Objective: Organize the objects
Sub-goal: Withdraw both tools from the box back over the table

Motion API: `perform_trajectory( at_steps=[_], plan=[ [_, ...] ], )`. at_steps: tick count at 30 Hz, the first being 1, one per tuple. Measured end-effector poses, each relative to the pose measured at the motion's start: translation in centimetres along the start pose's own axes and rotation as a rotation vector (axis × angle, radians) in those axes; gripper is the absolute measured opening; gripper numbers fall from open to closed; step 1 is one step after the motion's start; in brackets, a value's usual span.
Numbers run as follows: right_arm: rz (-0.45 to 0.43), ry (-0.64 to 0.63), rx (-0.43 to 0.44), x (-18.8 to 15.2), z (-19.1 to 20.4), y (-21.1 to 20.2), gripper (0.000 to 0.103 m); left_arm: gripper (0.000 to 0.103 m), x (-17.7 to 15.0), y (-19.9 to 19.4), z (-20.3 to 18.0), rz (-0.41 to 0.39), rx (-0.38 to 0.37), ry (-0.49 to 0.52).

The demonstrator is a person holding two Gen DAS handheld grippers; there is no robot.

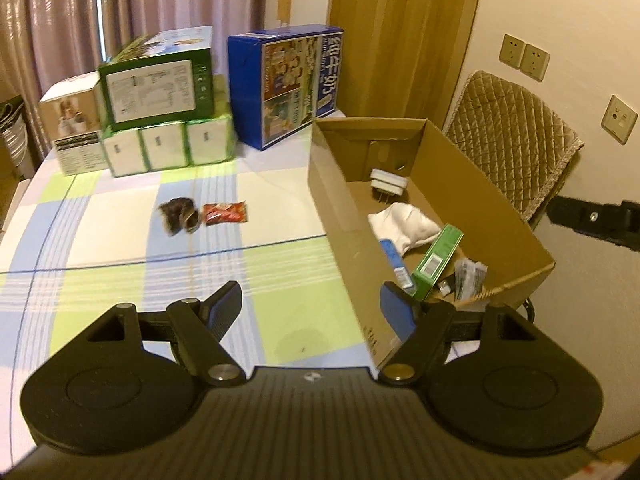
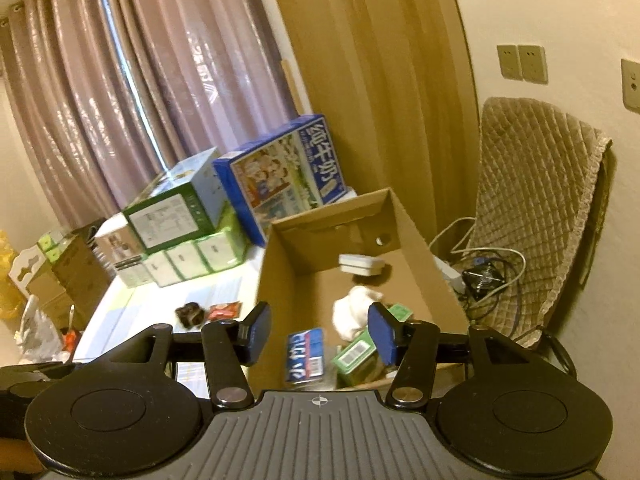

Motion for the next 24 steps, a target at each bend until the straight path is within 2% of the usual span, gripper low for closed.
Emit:
perform_trajectory(
  at_steps=[9,15,19,24],
  plan=[
    [0.005,-0.037,0.030,-0.5,3.9,-0.9,0.057,0.077,-1.2,-3.0,2.8,-0.029,0.033,-0.016],
    [0.002,-0.061,0.051,-0.7,6.4,-0.8,0.072,0.085,-1.4,-4.0,5.1,-0.046,0.054,-0.040],
    [-0.021,-0.083,0.076,-0.7,8.5,-0.3,0.074,0.093,-1.3,-4.2,8.0,-0.059,0.092,-0.065],
    [-0.029,-0.113,0.115,-1.1,11.6,1.7,0.074,0.096,-1.1,-3.5,12.8,-0.057,0.156,-0.112]
  ],
)
Point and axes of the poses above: each gripper's, at about its wrist camera, not at the fingertips, and y roughly the way its jaws point, z to its left, x to its top, the point moved 6 cm from there along y, roughly the way its jaws point, and after that the axes turned 7 degrees about -y, right-handed, at the moved point
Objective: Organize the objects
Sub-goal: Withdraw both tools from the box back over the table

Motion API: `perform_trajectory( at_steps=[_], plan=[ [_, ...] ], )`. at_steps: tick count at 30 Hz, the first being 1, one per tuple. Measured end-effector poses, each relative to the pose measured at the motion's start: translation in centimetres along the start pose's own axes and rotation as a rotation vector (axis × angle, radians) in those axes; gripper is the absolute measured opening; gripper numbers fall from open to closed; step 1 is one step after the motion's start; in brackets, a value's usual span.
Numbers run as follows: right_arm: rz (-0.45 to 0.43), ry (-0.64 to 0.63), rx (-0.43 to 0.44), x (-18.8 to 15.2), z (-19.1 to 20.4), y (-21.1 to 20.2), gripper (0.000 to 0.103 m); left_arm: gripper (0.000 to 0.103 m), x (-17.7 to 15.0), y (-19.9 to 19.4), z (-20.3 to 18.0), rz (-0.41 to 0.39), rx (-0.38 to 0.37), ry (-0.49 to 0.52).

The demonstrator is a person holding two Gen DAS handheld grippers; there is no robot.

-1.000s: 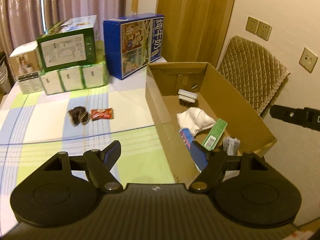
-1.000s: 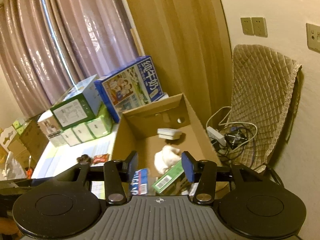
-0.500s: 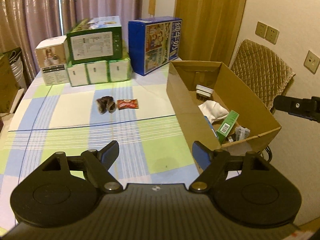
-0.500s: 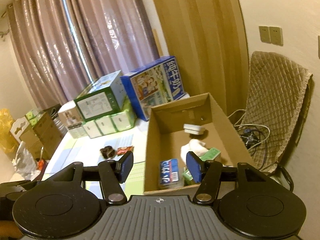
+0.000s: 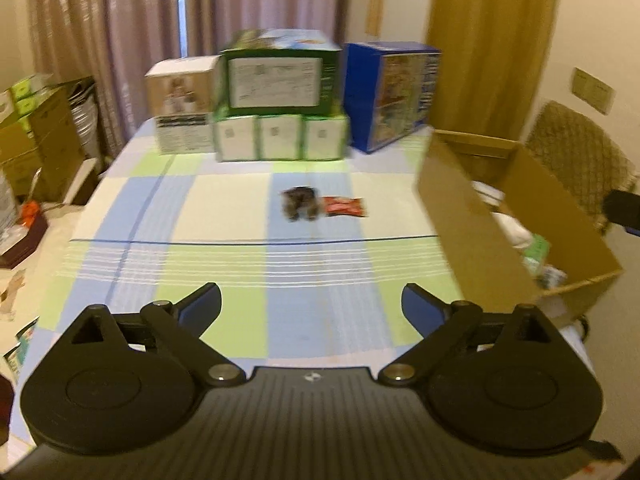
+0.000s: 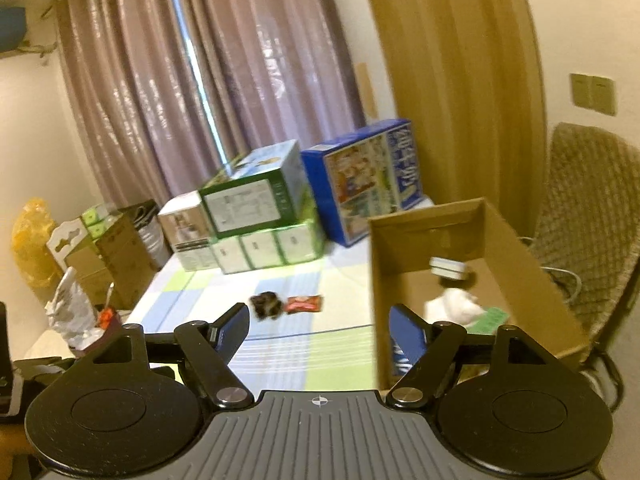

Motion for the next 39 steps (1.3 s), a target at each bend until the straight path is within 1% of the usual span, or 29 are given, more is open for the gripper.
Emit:
perform_trajectory(
  at_steps=[3,6,10,15,17,18,22,26,29,30,31,34,36,38,39],
  plan=[
    [0.015,-0.011,0.025,-0.3,1.5,2.3,0.074,0.097,0.4,1.3,2.9,0.002,0.041,-0.025],
    [0.037,-0.026,0.044,-0.7,3.0,5.5,0.074,0.102,1.0,2.9,5.4,-0.010,0.030,-0.072],
    [0.073,-0.056,0.058,-2.0,4.2,10.5,0.074,0.102,1.6,6.1,8.0,-0.002,0.052,-0.082],
    [0.127,-0.064,0.047,-4.0,4.6,17.7,0.074,0.102,2.0,11.1,9.8,0.023,0.078,-0.066],
    [0.147,-0.068,0.041,-4.7,4.3,20.3,0.074,0.102,2.3,12.9,10.1,0.025,0.075,-0.064],
    [0.154,-0.070,0.033,-5.1,4.1,21.4,0.074,0.101,2.4,13.9,10.2,0.026,0.062,-0.069],
    [0.192,-0.070,0.008,-6.1,2.9,25.9,0.073,0.101,3.6,17.2,9.8,0.029,0.001,-0.101],
    [0.215,-0.061,-0.019,-6.8,1.2,29.1,0.066,0.101,5.1,20.3,8.0,0.001,-0.024,-0.061],
    [0.234,-0.065,-0.028,-7.4,0.3,31.1,0.053,0.101,5.5,22.5,6.7,-0.013,-0.045,-0.038],
    [0.240,-0.067,-0.028,-7.5,0.1,31.6,0.048,0.100,5.5,23.2,6.3,-0.012,-0.052,-0.025],
    [0.246,-0.067,-0.031,-7.7,0.0,32.0,0.045,0.099,5.5,23.8,5.9,-0.012,-0.062,-0.013],
    [0.252,-0.052,-0.046,-8.0,-0.9,33.4,0.045,0.095,5.6,25.7,4.8,-0.004,-0.104,0.004],
    [0.239,-0.067,-0.053,-7.8,-1.1,33.9,0.045,0.093,5.6,26.8,4.2,0.004,-0.130,0.022],
    [0.229,-0.070,-0.061,-7.6,-1.2,34.3,0.045,0.091,5.8,27.9,3.7,0.006,-0.138,0.048],
    [0.225,-0.069,-0.062,-7.5,-1.3,34.5,0.045,0.090,5.9,28.4,3.5,0.008,-0.154,0.043]
  ],
)
Point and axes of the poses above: each gripper's, at about its wrist camera, not at the fingertips, and y roughly the way its jaws point, z to its left, x to its top, the point moved 6 cm from there along y, roughly the way its jaws point, and after that the axes turned 7 degrees about -y, right-handed, at the moved point
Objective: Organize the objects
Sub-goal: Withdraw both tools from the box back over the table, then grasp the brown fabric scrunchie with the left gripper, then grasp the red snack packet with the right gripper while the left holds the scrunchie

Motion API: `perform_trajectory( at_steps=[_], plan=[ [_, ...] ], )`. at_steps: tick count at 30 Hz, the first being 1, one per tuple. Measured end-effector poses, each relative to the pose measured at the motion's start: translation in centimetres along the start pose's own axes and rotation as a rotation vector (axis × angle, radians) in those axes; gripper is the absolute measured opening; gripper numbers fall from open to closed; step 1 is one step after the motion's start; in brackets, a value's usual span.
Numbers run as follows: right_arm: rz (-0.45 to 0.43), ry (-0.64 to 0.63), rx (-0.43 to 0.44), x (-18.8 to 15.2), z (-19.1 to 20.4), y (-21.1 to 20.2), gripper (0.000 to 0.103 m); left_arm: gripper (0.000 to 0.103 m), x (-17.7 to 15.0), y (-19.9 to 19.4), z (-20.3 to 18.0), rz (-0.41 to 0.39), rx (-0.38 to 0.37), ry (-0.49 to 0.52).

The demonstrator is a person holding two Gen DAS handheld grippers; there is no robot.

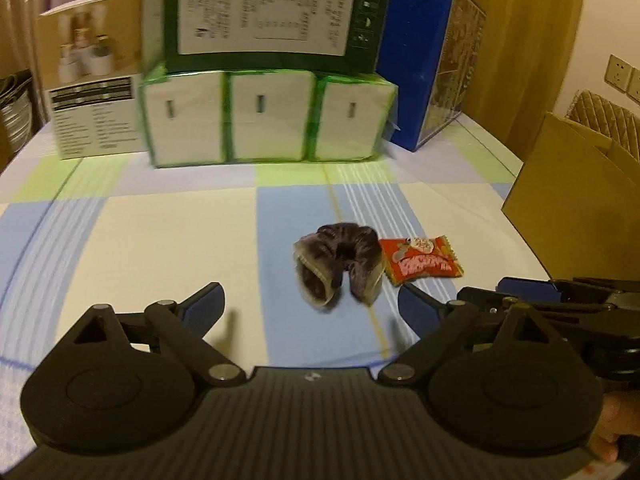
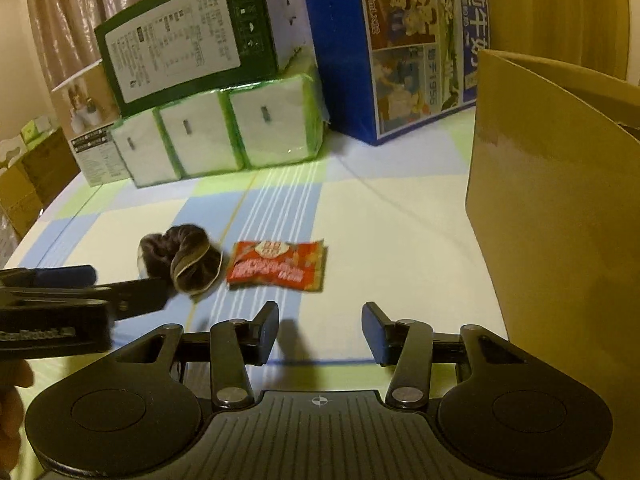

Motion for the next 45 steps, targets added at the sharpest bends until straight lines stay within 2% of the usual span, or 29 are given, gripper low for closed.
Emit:
perform_trajectory(
  at_steps=[2,6,7,8,10,12,13,16,18,22,26,30,32,33,34,35,38,39,42,45],
  plan=[
    [-0.008,0.003,-0.001,0.1,-0.2,0.2,0.045,0.084,0.1,0.8,0.0,0.008,-0.028,-0.023],
    [-0.026,0.003,-0.010,0.1,-0.7,0.1,0.045,0.065,0.2,2.2,-0.5,0.014,-0.037,0.016],
    [-0.027,0.005,-0.011,0.2,-0.8,0.1,0.045,0.057,0.2,2.5,-0.5,0.020,-0.037,0.016],
    [-0.028,0.008,-0.008,0.2,-0.8,0.2,0.045,0.053,0.2,2.7,-0.5,0.023,-0.039,0.016],
    [-0.030,0.004,-0.003,0.3,-0.7,0.2,0.045,0.029,0.1,2.7,-0.5,0.013,-0.026,0.029],
    [-0.030,-0.013,0.016,0.4,-0.1,0.3,0.048,0.020,0.1,2.2,0.0,0.012,-0.018,0.025],
    [-0.031,-0.027,0.026,0.5,0.4,0.4,0.052,0.019,0.1,1.9,0.5,0.009,0.006,0.025],
    [-0.057,-0.065,0.036,0.9,1.6,0.5,0.077,0.016,-0.3,0.3,2.0,0.003,0.082,0.044],
    [-0.068,-0.083,0.031,1.4,2.2,0.9,0.084,0.016,-0.6,-0.8,3.0,0.001,0.109,0.039],
    [-0.069,-0.096,0.025,2.0,2.9,2.3,0.086,0.016,-0.8,-1.7,5.0,-0.006,0.139,-0.018],
    [-0.056,-0.120,0.002,1.9,2.9,3.9,0.087,0.017,-1.0,-1.7,5.4,-0.006,0.138,-0.035],
    [-0.062,-0.150,-0.016,1.9,3.0,4.4,0.086,0.022,-1.1,-1.5,5.2,-0.009,0.144,-0.020],
    [-0.068,-0.167,-0.017,1.9,3.2,4.5,0.077,0.035,-1.0,-1.5,5.2,-0.015,0.145,-0.026],
    [-0.074,-0.179,-0.016,2.0,3.3,4.4,0.070,0.046,-0.9,-1.5,5.3,-0.024,0.149,-0.029],
    [-0.075,-0.185,-0.008,2.0,3.3,4.4,0.065,0.051,-0.8,-1.6,5.3,-0.033,0.154,-0.031],
    [-0.073,-0.188,-0.005,2.1,3.4,4.4,0.063,0.052,-0.8,-1.6,5.2,-0.038,0.156,-0.030],
    [-0.073,-0.189,0.005,2.1,3.4,4.1,0.056,0.052,-0.5,-1.3,4.7,-0.045,0.149,-0.012],
    [-0.073,-0.198,0.011,2.1,3.6,3.9,0.049,0.052,-0.4,-1.3,4.5,-0.048,0.147,-0.003],
    [-0.060,-0.192,0.023,1.8,3.9,3.3,0.049,0.048,-0.5,-1.0,3.9,-0.044,0.155,0.038],
    [-0.047,-0.197,0.024,1.6,4.2,2.9,0.047,0.028,-0.8,-1.1,3.8,-0.046,0.171,0.058]
  ],
)
Point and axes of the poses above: each gripper's, at about its wrist camera, not at the fingertips, and y roughly the way its jaws point, z to its left, x to its top, the point moved 6 cm from there along y, roughly the way its jaws point, and after that the axes turned 7 degrees about -y, right-handed, at the moved point
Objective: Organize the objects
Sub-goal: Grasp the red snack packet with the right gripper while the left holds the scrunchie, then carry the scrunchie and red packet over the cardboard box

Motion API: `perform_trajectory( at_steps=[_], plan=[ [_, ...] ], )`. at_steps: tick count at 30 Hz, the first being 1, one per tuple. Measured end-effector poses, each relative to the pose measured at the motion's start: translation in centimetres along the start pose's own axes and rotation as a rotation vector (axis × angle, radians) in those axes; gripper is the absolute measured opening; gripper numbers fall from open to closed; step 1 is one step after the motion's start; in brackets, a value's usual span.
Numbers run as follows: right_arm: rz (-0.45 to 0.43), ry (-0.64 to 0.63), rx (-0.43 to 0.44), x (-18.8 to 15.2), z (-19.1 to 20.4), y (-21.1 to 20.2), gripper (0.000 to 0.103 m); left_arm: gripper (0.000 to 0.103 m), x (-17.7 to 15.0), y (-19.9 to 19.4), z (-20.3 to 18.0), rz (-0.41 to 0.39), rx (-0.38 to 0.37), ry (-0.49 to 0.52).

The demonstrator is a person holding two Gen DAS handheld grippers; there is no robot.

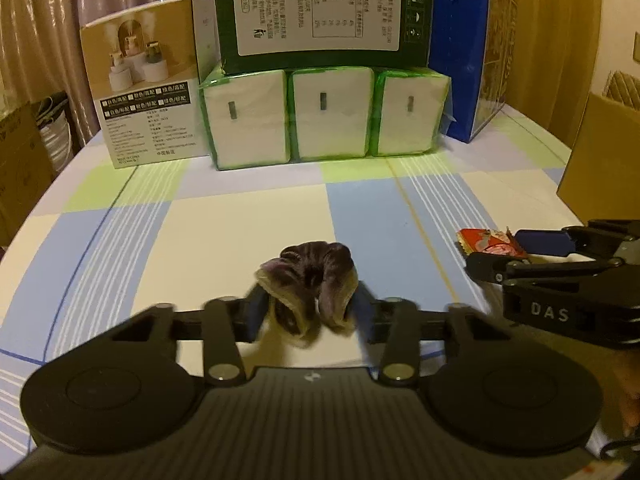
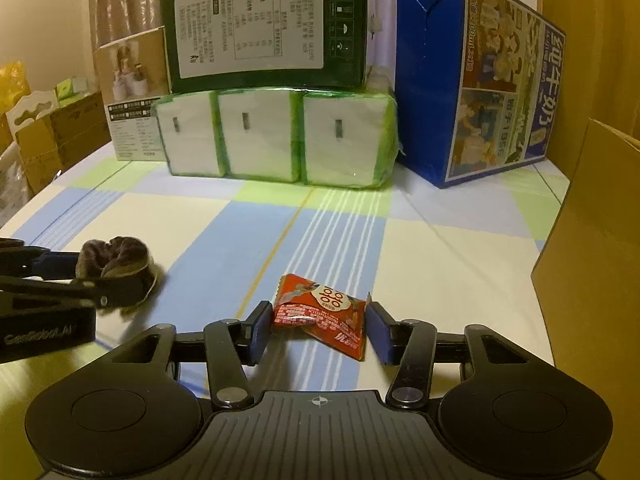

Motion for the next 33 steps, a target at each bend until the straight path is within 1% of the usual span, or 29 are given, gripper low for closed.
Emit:
perform_trajectory(
  at_steps=[1,3,4,7,9,12,17,20,28,33],
  plan=[
    [0.005,0.008,0.004,-0.1,0.0,-0.2,0.047,0.023,0.0,-0.2,0.0,-0.001,-0.003,0.000],
    [0.017,0.016,0.018,-0.3,0.3,-1.0,0.047,0.020,-0.1,-0.5,0.2,0.004,-0.012,-0.007],
    [0.021,0.008,0.031,-0.4,0.6,-1.5,0.047,0.017,-0.2,-0.8,0.2,0.006,-0.015,-0.006],
    [0.025,-0.025,0.046,-0.9,1.6,-3.2,0.047,0.015,-0.6,-1.6,0.4,0.021,-0.026,-0.021],
    [0.039,-0.044,0.066,-1.4,2.3,-4.2,0.047,0.015,-1.0,-2.6,0.2,0.026,-0.031,-0.023],
    [0.051,-0.080,0.072,-2.4,3.2,-5.7,0.047,0.015,-2.2,-4.2,-0.3,0.041,-0.052,-0.027],
    [0.067,-0.085,0.068,-3.9,3.8,-7.6,0.047,0.014,-4.0,-6.6,-0.9,0.060,-0.064,-0.017],
    [0.069,-0.076,0.060,-4.2,3.6,-8.4,0.047,0.014,-4.5,-7.6,-0.9,0.062,-0.070,-0.025],
    [0.040,-0.041,0.028,-4.1,3.1,-10.9,0.047,0.014,-4.4,-9.3,-1.6,0.055,-0.083,-0.036],
    [0.021,-0.015,0.022,-3.5,3.2,-13.8,0.047,0.014,-4.1,-11.8,-2.0,0.050,-0.075,-0.048]
  ],
)
Point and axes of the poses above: each gripper's, at about its wrist camera, not at the fingertips, and y roughly the way its jaws point, z to its left, x to its top, the point moved 6 cm from there along y, roughly the way its jaws point, and after that the axes turned 7 degrees about -y, right-handed, at the moved point
